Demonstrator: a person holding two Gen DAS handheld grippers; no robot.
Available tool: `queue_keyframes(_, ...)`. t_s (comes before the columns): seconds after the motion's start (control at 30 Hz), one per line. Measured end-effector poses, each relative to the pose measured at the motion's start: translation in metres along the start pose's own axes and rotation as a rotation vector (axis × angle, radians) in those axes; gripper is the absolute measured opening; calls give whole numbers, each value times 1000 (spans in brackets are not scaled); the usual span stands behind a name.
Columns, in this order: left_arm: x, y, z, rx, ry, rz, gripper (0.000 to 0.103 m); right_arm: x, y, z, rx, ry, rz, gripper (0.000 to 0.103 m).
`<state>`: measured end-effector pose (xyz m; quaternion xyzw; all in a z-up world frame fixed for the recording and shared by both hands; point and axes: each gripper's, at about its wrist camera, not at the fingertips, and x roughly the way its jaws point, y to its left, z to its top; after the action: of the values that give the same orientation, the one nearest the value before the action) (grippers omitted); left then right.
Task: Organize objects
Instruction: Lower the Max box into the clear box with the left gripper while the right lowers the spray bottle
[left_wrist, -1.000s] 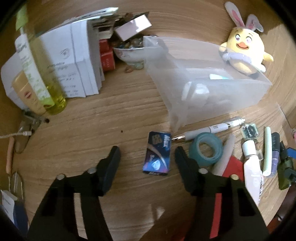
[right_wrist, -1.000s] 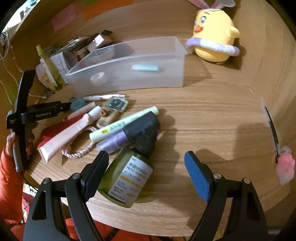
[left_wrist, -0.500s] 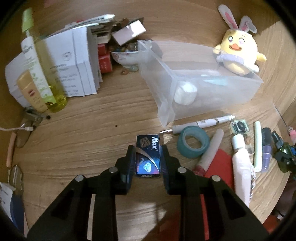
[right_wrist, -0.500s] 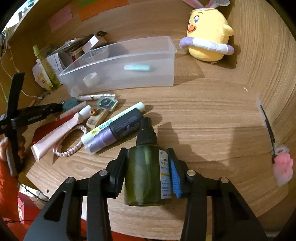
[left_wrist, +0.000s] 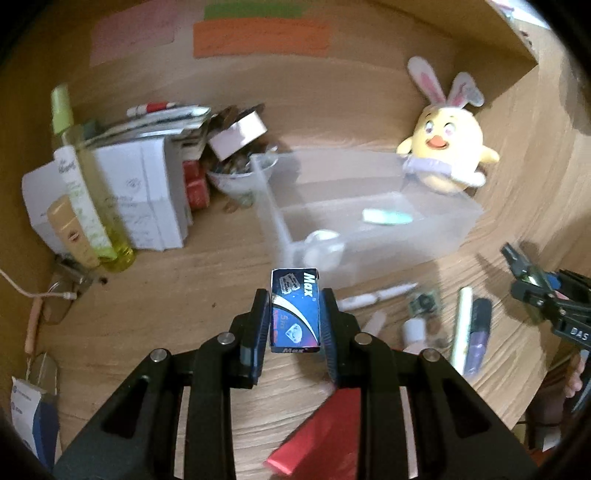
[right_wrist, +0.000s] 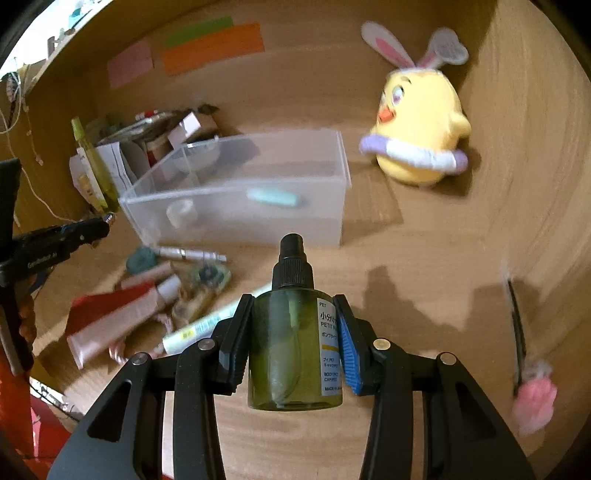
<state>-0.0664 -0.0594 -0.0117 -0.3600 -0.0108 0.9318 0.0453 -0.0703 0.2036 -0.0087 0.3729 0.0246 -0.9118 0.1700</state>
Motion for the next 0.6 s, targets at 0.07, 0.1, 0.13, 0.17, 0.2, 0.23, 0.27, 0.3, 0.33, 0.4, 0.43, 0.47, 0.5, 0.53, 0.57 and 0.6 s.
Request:
queue_keyframes(0.07,-2,-5,5,2,-17,-10,27,1,3,9,-13,-23,10,38)
queue_keyframes(0.1,-2,-7,8,2,-24,-16,27,1,3,13,-17,-32,13,38)
queue_keyframes(0.13,-3,-10,11,0,-33,-20,27,2,4,18,-21,-41,17,38)
queue_keyframes(0.17,-4,-11,14,-1,-40,-24,27,3,4,23,-22,-51,22,38)
queue_keyframes(0.2,-4,-13,17,-1,-47,-28,27,4,4,27,-24,-59,28,38)
queue_keyframes(0.23,-5,-14,20,-1,-54,-31,27,6,5,32,-25,-66,37,38)
queue_keyframes(0.27,-5,-16,23,-2,-60,-33,27,7,4,37,-25,-72,46,38)
queue_keyframes(0.3,-5,-17,26,-3,-66,-35,27,9,5,42,-27,-76,51,38)
queue_keyframes(0.33,-6,-18,28,-4,-71,-37,27,10,5,47,-32,-82,53,38)
queue_keyframes(0.4,-7,-20,33,-4,-81,-39,27,12,6,56,-45,-97,52,38)
queue_keyframes(0.43,-7,-21,36,-4,-86,-41,27,13,6,61,-51,-104,54,38)
queue_keyframes(0.47,-7,-22,39,-4,-90,-43,27,14,5,66,-55,-112,56,38)
queue_keyframes(0.5,-6,-24,43,-4,-94,-42,27,15,5,70,-57,-119,57,38)
queue_keyframes(0.53,-6,-24,45,-2,-96,-41,27,16,4,75,-59,-125,58,38)
queue_keyframes(0.57,-5,-26,48,1,-99,-39,27,17,4,79,-60,-131,57,38)
queue_keyframes(0.6,-5,-27,51,4,-102,-37,27,18,4,84,-62,-137,59,38)
